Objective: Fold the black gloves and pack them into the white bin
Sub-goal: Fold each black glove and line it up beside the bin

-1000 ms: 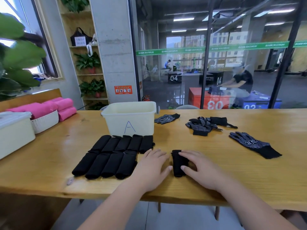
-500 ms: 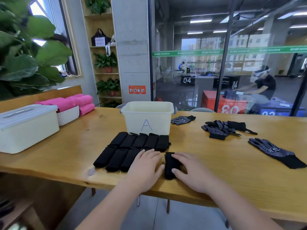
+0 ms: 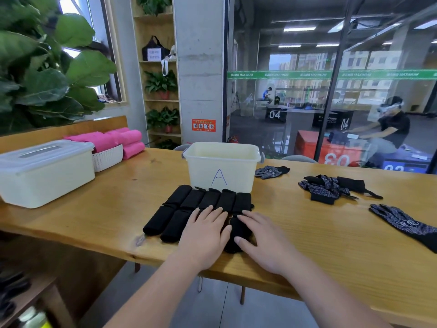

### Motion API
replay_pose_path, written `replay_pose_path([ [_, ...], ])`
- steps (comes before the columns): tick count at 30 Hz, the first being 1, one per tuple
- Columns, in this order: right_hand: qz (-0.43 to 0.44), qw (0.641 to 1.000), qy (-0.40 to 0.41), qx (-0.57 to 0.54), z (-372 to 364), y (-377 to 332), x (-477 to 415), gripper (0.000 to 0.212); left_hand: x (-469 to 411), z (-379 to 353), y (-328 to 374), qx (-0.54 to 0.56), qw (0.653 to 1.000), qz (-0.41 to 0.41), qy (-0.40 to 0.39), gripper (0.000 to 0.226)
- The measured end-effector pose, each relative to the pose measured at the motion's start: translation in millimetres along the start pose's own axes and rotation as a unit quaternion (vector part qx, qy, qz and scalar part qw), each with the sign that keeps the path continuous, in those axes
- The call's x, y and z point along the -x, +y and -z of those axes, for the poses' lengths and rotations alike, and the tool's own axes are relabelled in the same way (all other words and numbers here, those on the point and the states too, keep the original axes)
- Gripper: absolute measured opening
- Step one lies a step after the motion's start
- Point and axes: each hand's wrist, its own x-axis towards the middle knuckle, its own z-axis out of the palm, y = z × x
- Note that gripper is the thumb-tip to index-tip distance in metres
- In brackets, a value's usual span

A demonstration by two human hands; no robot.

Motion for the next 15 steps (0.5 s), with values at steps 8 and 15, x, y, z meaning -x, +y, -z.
replay_pose_path([
  [8, 0.004, 0.999, -0.037, 0.028, -15, -2, 1, 0.068, -1, -19, -7, -0.009, 1.0, 0.007, -0.001, 0.068],
  [15, -0.002, 1.0, -0.027, -0.01, -13, -2, 3, 0.07, 0, -17, -6, -0.002, 1.0, 0.009, 0.014, 0.077],
])
